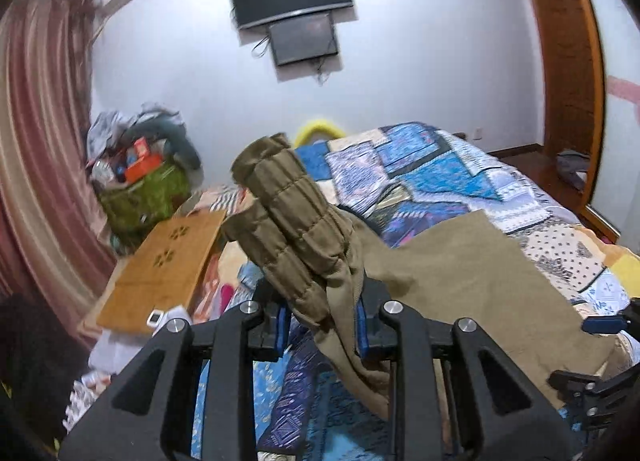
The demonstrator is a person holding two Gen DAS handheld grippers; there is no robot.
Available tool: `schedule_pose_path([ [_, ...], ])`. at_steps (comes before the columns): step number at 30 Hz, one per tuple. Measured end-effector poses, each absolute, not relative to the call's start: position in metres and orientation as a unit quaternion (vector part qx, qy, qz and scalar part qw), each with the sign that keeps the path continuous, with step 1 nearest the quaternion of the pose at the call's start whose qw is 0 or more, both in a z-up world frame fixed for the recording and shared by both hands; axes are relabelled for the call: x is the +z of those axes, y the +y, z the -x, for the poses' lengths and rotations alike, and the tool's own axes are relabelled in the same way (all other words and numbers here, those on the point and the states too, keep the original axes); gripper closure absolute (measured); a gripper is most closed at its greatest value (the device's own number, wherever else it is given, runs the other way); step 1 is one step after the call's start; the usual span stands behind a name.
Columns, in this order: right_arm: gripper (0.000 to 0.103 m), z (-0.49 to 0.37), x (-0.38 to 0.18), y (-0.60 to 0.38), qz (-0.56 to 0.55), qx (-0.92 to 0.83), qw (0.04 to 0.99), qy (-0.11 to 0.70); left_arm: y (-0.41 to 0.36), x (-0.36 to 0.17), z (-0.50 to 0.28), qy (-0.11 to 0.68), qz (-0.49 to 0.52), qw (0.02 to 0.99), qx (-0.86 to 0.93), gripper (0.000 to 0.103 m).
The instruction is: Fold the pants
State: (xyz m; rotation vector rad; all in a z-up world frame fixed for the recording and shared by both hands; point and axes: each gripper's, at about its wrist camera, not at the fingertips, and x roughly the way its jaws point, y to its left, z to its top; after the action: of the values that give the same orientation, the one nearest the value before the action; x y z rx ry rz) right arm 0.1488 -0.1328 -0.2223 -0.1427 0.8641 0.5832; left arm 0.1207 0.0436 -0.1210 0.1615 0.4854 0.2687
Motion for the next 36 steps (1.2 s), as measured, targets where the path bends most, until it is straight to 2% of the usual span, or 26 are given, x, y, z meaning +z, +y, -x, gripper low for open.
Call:
schedule_pose_path([
  [9,0.029,-0.147,-0.223,-0.137,0.051,0.28,0.868,0.408,0.001,-0.102,-0.129,0.24,-0.067,0.968,0.01,0.079],
  [15,0.029,-0.147,-0.222,-0.139,0.039,0.279,0.868,0.41,-0.011,-0.1,-0.145,0.291,-0.002,0.952,-0.091,0.08],
  [21,0.029,-0.145,-0.217,-0.152,0.004,0.276,0.866,0.418,-0.026,-0.121,-0.163,0.368,0.044,0.914,-0.166,0.08],
  [25,0.029,-0.142,-0.217,-0.159,-0.001,0.272,0.866,0.42,-0.037,-0.14,-0.17,0.411,0.045,0.892,-0.184,0.08],
  [29,0.029,-0.139,-0.215,-0.164,-0.004,0.264,0.869,0.419,-0.06,-0.148,-0.165,0.43,0.003,0.886,-0.172,0.079],
  [32,0.029,-0.138,-0.213,-0.169,-0.006,0.26,0.871,0.417,-0.068,-0.149,-0.159,0.436,-0.021,0.883,-0.174,0.065],
  [34,0.029,-0.138,-0.213,-0.172,-0.009,0.257,0.872,0.417,-0.067,-0.143,-0.154,0.431,-0.011,0.882,-0.192,0.04],
  [36,0.029,-0.138,-0.213,-0.176,-0.013,0.254,0.872,0.418,-0.062,-0.132,-0.15,0.411,-0.007,0.893,-0.183,0.029],
])
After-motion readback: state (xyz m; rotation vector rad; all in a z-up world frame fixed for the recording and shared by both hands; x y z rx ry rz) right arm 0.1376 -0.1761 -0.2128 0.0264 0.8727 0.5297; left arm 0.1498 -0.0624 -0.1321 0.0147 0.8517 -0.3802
